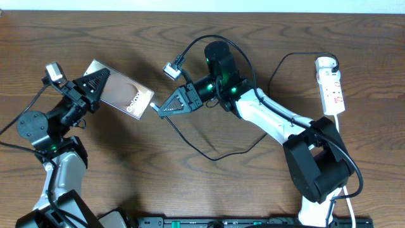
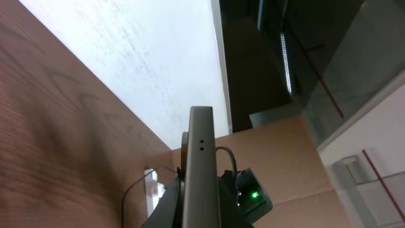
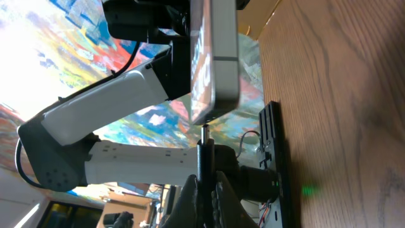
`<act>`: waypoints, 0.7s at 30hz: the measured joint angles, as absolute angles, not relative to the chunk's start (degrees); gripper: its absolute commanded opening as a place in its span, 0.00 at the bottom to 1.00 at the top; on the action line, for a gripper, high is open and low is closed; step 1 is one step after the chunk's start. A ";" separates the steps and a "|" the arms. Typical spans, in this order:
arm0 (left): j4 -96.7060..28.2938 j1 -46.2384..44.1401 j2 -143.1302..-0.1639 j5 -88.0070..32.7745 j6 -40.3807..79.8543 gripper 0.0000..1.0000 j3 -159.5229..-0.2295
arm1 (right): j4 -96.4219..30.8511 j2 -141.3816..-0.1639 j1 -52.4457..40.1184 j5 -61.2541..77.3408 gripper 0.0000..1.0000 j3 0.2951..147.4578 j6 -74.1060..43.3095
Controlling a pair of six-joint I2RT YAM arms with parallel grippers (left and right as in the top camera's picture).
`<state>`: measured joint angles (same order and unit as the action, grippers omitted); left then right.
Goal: Plug charger to phone and switch on socket
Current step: 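Align the plug tip with the phone's port, left gripper holding phone steady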
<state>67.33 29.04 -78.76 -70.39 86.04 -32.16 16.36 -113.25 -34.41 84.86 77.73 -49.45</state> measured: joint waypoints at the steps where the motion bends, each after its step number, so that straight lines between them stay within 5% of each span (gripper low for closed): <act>1: 67.33 29.04 -78.76 -70.32 86.46 0.07 -32.16 | 16.36 -113.25 -34.41 84.86 0.01 77.73 -49.47; 21: 66.70 29.02 -78.76 -70.32 87.00 0.07 -32.16 | 16.69 -113.25 -35.77 85.08 0.01 77.73 -49.65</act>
